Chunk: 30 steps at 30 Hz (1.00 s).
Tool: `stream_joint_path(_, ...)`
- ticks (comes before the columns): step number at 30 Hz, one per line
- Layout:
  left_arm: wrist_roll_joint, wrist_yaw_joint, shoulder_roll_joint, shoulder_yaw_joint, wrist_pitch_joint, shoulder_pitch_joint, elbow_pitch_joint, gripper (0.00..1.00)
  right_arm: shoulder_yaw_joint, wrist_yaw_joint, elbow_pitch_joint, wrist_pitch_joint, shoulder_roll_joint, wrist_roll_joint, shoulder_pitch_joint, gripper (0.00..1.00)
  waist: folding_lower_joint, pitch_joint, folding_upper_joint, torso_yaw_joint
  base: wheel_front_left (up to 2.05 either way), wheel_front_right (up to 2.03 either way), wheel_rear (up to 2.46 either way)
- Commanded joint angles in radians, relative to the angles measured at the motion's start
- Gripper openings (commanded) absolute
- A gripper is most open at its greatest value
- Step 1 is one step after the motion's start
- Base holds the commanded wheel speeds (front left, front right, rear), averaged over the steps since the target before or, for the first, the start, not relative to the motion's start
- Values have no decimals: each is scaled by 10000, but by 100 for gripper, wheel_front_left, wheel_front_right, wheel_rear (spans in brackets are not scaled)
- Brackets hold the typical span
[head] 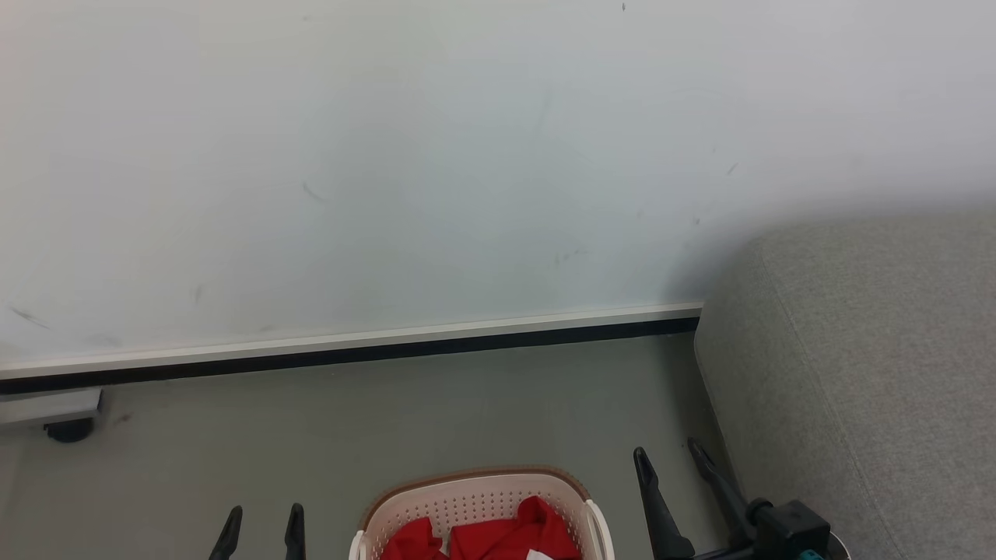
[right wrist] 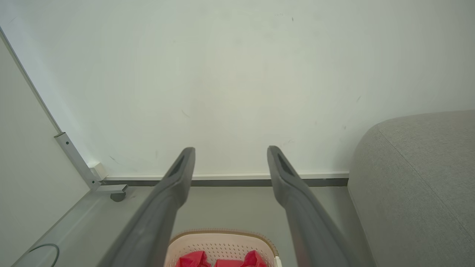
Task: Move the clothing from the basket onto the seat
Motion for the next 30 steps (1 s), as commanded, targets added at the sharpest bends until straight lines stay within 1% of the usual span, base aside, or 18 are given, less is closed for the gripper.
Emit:
stream_joint_path(1,106,40,17,-24,-45,177,39,100,3,7,-24,-14,26,-69,119,100,0,14,-1,2,0,0,0)
stream_joint_path(8,344,-71,19,-110,-45,118,119,100,-24,7,-122,-13,39,-97,109,100,0,195,-1,2,0,0,0)
stream_joint_path(13,517,-129,17,-189,-42,-16,220,100,-16,7,-258,-13,46,-68,-62,100,0,515,-1,-49,0,0,0)
stream_joint_path(19,960,-491,36,-437,-40,-335,670,100,50,7,-626,-14,45,-118,-496,100,0,1172,-1,-212,0,0,0)
stream_joint_path(24,1022,-820,154,-719,-42,-1058,1224,100,14,7,-1173,-13,43,-220,-1167,100,0,2249,-1,-386,0,0,0)
stream_joint_path(30,1112,-1017,392,-1014,-42,-2338,1953,100,191,7,-1563,-13,52,-356,-2207,100,0,3774,-1,-636,0,0,0)
